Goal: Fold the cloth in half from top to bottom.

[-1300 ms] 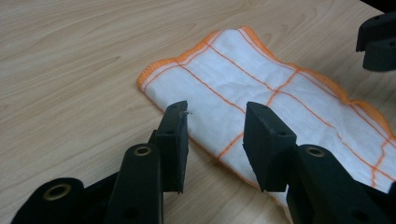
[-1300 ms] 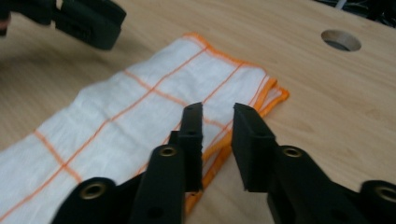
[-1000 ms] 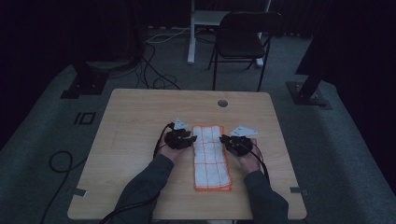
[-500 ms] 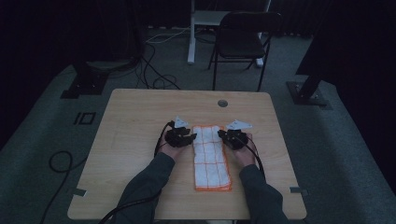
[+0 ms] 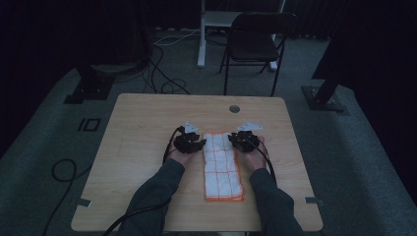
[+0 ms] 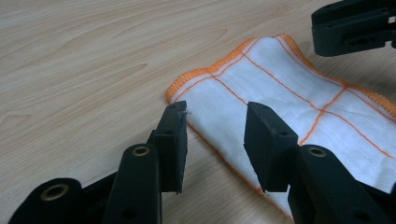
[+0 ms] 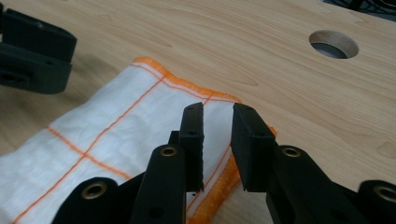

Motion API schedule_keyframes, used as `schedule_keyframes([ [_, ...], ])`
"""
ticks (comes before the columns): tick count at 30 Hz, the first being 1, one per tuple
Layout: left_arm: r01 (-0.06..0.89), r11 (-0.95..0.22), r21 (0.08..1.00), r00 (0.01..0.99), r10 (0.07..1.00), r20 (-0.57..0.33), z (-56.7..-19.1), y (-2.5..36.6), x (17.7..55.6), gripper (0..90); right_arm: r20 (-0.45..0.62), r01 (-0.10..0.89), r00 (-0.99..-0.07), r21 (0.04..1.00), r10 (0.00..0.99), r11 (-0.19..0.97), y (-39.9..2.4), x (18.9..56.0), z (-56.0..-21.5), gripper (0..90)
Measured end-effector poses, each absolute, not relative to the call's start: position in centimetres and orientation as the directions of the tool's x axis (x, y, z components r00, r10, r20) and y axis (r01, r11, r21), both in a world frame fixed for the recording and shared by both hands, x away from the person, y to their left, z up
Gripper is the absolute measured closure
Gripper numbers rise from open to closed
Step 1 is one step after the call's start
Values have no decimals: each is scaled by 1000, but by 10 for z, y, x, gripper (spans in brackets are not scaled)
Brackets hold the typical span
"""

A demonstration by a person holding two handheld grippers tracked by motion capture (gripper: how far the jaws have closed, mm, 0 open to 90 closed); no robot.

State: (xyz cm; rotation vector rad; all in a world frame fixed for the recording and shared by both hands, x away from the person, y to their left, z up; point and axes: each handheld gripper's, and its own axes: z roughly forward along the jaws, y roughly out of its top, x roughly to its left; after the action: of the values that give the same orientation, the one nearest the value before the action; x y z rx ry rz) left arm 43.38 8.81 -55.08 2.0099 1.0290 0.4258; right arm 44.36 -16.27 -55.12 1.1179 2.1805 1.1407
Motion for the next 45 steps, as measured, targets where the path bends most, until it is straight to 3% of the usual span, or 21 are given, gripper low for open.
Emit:
schedule_keyframes([
  [7,521,-315,794,591,803,-69,-555,91,437,602,-6,478,-551,817,835,321,-162,453,-554,731],
  [22,553,-307,775,571,817,-83,-561,80,454,597,28,563,-472,778,881,278,-163,472,-565,597],
  [45,584,-301,754,546,833,-91,-572,73,461,586,62,597,-459,761,886,256,-166,479,-574,575],
])
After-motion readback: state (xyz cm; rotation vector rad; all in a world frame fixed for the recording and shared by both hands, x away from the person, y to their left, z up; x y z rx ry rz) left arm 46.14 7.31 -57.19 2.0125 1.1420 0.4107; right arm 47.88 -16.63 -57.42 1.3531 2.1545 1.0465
